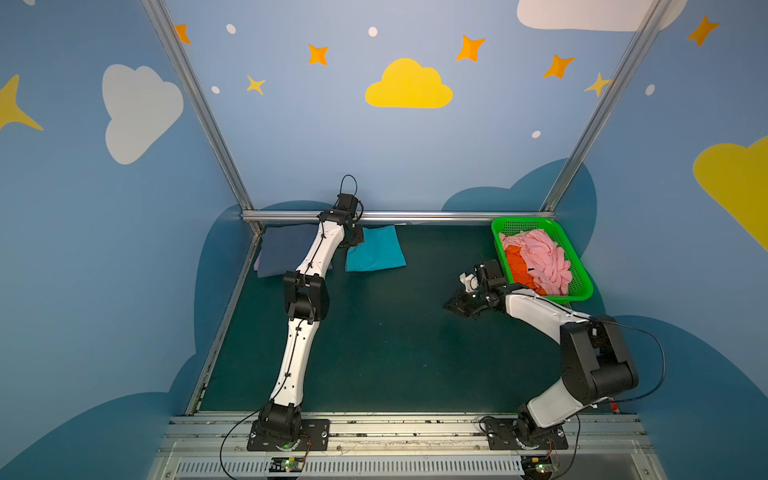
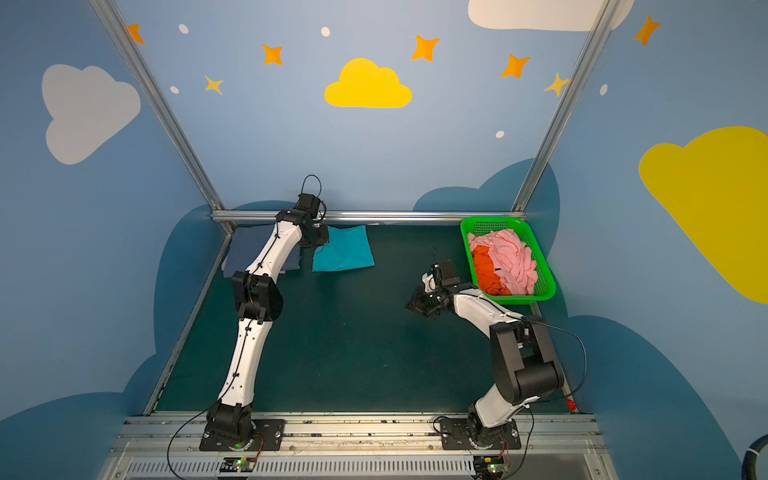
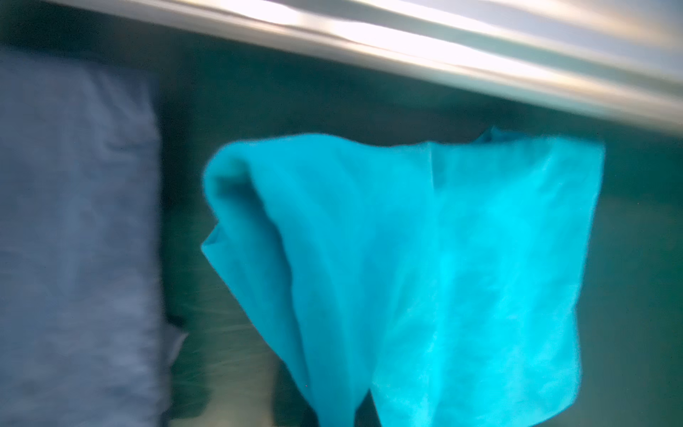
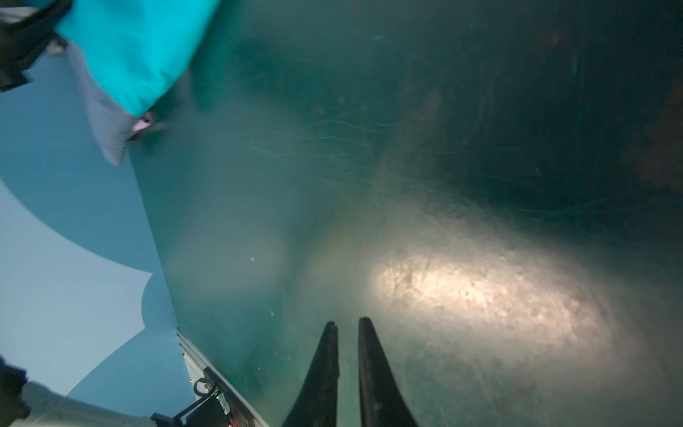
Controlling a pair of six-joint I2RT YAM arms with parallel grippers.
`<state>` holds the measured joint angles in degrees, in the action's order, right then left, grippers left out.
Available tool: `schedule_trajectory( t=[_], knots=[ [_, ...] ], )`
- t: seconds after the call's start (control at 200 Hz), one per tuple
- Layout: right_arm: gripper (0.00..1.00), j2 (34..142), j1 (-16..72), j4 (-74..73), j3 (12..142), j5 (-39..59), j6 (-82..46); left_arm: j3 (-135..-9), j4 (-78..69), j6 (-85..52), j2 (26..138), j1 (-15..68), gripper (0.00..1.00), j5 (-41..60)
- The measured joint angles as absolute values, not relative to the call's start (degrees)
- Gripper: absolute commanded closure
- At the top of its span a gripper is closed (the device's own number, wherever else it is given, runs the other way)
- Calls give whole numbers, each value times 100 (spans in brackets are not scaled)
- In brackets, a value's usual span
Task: Fold and stack the t-shirts
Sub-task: 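Carry the teal shirt with the left gripper onto the grey-blue shirt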
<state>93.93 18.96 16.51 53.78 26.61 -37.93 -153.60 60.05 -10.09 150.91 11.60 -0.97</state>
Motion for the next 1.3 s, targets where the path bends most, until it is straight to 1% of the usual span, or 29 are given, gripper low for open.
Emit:
schedule_trajectory(
  t=[0.12,0.27,0.391,0.581,0.706,0.891,1.297],
  knots=[
    [89,9861,2045,1542,5402,2683,-3887,-15238,6307,-563,15023,1120,95,-567],
    [90,10320,2342,1520,5618,2700,-3944,-14956,6488,-261,14814,919,96,-803],
    [91,10506,2561,1498,5881,2689,-3988,-14717,6504,-185,14446,663,96,-834],
    [92,10720,2768,1435,6084,2681,-4012,-14833,6479,-185,13920,255,96,-711],
    [93,10820,2803,1435,6090,2705,-4021,-14894,6405,-196,13705,40,96,-554],
    [93,10842,2829,1463,6132,2700,-4018,-14873,6359,-226,13684,-213,96,-246],
    [94,11034,2912,1483,6375,2716,-4021,-14490,6075,-613,13651,-1118,96,1007]
  ],
)
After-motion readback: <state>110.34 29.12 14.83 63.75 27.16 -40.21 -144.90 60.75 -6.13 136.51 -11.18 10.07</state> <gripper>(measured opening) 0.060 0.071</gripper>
